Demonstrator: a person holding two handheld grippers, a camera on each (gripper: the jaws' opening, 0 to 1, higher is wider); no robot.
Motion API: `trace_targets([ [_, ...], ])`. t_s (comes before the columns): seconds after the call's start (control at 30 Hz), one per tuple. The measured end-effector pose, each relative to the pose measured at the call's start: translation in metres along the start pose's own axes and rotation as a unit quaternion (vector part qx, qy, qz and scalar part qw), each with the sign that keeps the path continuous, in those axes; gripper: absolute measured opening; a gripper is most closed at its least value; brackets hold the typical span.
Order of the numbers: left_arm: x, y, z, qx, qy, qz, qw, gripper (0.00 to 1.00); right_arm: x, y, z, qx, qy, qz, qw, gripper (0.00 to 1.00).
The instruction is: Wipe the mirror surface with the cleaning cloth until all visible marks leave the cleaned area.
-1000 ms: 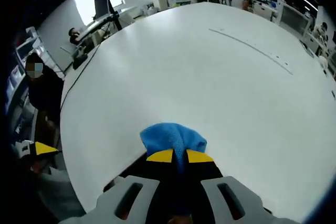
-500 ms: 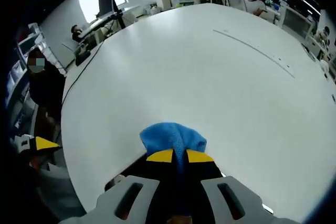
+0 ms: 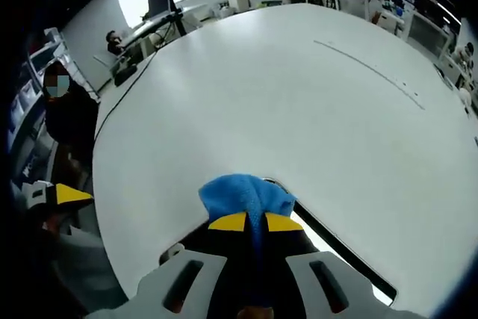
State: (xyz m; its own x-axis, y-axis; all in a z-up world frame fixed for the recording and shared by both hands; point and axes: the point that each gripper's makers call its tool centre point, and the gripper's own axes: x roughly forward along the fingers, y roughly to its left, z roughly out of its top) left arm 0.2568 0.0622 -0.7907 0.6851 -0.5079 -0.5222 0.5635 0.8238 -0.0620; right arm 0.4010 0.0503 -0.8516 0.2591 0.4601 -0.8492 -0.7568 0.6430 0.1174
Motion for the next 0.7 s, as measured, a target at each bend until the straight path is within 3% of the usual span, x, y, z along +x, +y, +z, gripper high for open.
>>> trace_targets([
  [0.7, -0.001, 0.0, 0.002, 0.0, -0.004, 0.002, 1.0, 0.99, -0.004, 0.019, -0.01, -0.017, -0.002, 0.01, 0.9998, 0.02],
])
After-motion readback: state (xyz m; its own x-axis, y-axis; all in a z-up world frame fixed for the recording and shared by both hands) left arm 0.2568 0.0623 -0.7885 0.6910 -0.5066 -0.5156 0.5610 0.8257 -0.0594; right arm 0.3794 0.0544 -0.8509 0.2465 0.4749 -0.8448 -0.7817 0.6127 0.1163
